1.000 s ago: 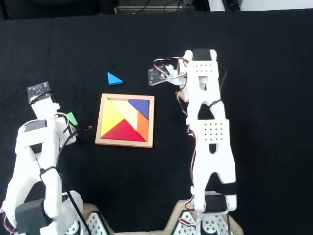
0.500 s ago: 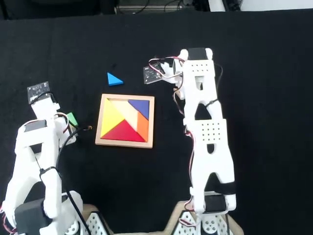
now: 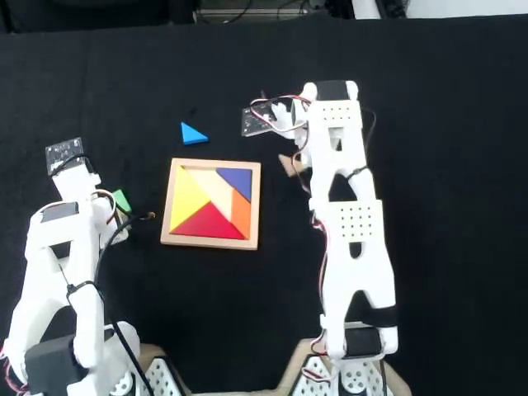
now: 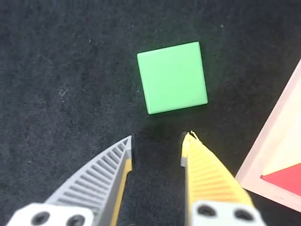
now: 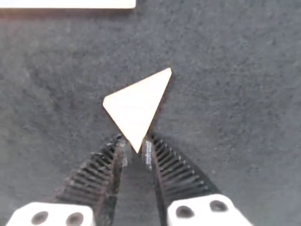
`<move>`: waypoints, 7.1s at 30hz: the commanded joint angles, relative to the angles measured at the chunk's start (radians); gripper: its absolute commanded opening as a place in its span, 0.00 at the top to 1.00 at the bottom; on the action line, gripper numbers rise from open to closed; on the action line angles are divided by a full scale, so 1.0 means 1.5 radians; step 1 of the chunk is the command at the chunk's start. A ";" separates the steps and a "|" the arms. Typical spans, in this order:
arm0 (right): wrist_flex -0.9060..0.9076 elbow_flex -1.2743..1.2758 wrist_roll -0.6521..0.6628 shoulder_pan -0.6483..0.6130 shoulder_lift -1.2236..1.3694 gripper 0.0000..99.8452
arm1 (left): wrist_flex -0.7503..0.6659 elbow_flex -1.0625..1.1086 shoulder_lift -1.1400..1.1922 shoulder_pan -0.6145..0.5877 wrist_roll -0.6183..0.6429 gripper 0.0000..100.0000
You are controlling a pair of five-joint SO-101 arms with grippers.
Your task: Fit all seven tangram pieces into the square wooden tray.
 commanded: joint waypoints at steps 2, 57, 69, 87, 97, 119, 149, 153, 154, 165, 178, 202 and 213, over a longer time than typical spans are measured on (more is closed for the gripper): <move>0.024 0.003 -0.052 -0.010 -0.034 0.80 | -0.009 -0.008 -0.012 0.009 0.000 0.82; -0.018 0.109 -0.221 -0.104 -0.055 0.69 | -0.009 -0.006 -0.012 0.010 0.000 0.82; -0.026 0.108 -0.183 -0.079 -0.055 0.69 | -0.009 -0.006 -0.012 0.010 0.000 0.82; -0.012 0.005 -0.183 -0.080 0.029 0.83 | -0.009 -0.006 -0.012 0.010 0.000 0.82; -0.008 -0.028 -0.186 -0.079 0.028 0.98 | -0.009 -0.007 -0.012 0.010 0.000 0.82; 0.025 -0.085 -0.331 -0.033 -0.133 0.99 | -0.009 -0.008 -0.012 0.010 0.000 0.82; -0.163 0.526 -1.241 -0.310 -0.432 0.99 | -0.003 -0.003 -0.012 0.034 0.001 0.82; -0.161 0.527 -1.298 -0.340 -0.414 0.99 | -0.003 -0.003 -0.012 0.034 0.001 0.82; -0.163 0.527 -1.307 -0.344 -0.414 0.99 | -0.003 -0.003 -0.012 0.033 0.001 0.82; -0.167 0.524 -1.310 -0.347 -0.389 0.99 | -0.003 -0.003 -0.012 0.033 0.001 0.82; -0.170 0.522 -1.275 -0.349 -0.389 0.88 | -0.003 -0.003 -0.012 0.034 0.001 0.82; -0.189 0.504 -1.173 -0.361 -0.393 0.79 | -0.003 -0.003 -0.012 0.034 0.001 0.82; -0.272 0.419 -1.003 -0.322 -0.327 0.99 | -0.003 -0.003 -0.012 0.034 0.001 0.82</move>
